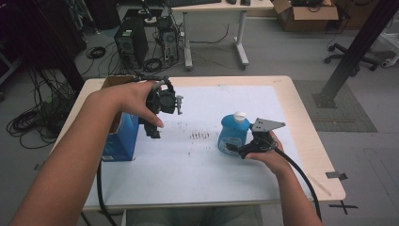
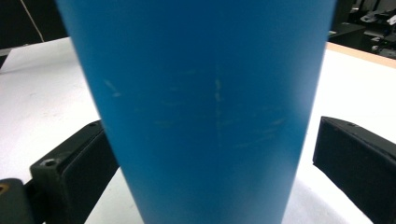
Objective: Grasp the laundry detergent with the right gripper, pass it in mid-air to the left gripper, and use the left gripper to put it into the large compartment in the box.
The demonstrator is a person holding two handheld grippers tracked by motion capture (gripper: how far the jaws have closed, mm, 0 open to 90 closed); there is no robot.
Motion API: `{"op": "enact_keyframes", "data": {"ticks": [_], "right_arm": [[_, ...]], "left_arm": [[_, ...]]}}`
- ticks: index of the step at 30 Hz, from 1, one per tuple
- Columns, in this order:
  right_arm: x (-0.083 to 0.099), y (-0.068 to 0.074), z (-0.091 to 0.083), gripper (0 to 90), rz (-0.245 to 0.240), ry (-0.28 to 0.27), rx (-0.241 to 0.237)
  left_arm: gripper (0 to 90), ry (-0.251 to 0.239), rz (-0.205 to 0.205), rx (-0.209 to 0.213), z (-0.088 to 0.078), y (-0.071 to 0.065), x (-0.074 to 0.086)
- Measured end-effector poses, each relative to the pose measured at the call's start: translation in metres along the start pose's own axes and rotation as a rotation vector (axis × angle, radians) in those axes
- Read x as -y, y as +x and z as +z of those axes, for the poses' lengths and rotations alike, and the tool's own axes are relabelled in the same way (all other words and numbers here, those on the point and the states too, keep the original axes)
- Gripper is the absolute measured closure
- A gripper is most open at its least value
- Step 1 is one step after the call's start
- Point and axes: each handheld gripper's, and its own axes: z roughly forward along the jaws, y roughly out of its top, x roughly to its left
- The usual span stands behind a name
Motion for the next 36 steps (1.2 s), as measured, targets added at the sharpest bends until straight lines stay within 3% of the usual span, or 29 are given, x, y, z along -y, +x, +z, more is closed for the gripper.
{"op": "enact_keyframes", "data": {"ticks": [6, 36], "right_arm": [[0.0002, 0.0013, 0.0003, 5.4, -0.01, -0.007, 0.019], [0.0015, 0.0048, 0.0046, 22.5, -0.037, -0.019, 0.025]], "left_arm": [[5.0, -0.001, -0.001, 0.0, 0.0005, -0.0004, 0.0001], [4.9, -0.003, -0.002, -0.005, 0.0027, -0.0002, 0.0006]]}}
